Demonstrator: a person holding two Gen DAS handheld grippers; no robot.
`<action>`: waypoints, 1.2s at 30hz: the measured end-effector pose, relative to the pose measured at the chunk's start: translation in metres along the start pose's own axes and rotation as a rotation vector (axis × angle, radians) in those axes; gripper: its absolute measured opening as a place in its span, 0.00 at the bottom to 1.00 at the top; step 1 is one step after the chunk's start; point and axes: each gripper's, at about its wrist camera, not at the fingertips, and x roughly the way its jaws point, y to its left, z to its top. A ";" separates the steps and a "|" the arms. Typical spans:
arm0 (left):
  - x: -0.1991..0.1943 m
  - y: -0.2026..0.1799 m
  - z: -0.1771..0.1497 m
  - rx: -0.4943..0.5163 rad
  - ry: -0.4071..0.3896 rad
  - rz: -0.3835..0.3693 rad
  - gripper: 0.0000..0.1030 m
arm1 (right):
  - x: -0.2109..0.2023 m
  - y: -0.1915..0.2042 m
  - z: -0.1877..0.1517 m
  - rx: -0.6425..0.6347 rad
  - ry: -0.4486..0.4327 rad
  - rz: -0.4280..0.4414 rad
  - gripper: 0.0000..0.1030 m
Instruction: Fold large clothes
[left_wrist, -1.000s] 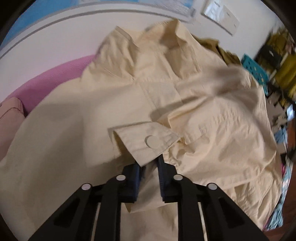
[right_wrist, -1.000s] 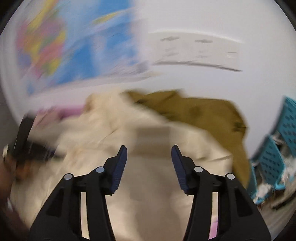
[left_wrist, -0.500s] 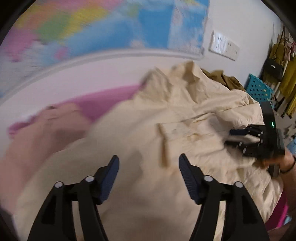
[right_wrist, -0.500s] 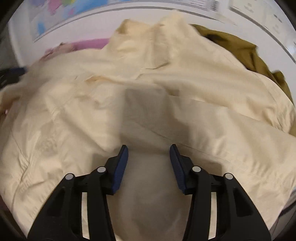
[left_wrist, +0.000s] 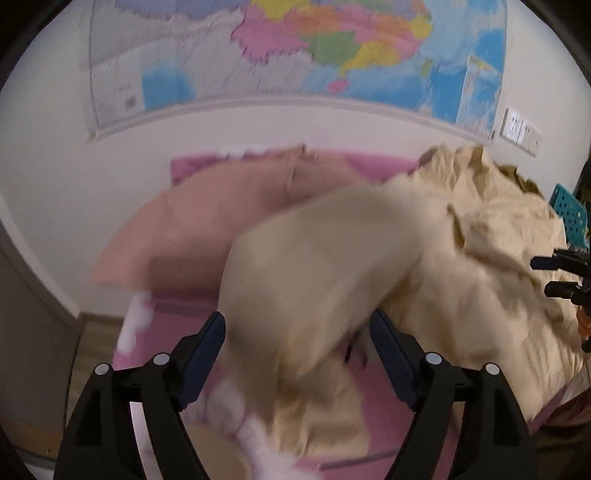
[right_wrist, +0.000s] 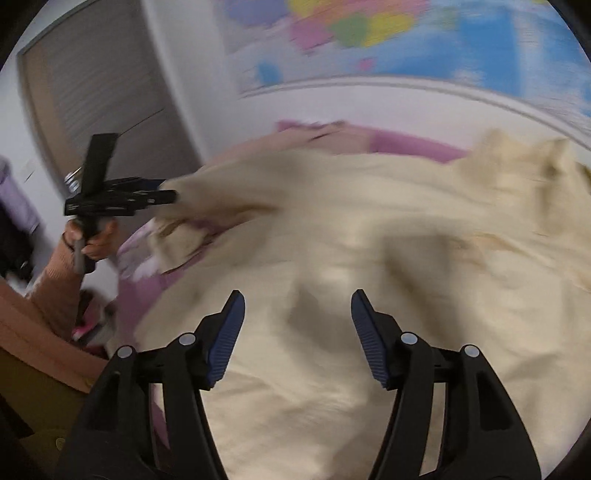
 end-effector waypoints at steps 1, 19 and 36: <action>0.001 0.002 -0.007 0.002 0.014 -0.004 0.75 | 0.009 0.005 0.002 -0.004 0.008 0.023 0.57; -0.062 -0.058 0.079 0.183 -0.163 -0.153 0.21 | -0.061 -0.025 -0.024 0.217 -0.195 -0.033 0.60; 0.021 -0.229 0.109 0.334 -0.005 -0.477 0.66 | -0.065 -0.023 -0.069 0.230 -0.201 -0.102 0.69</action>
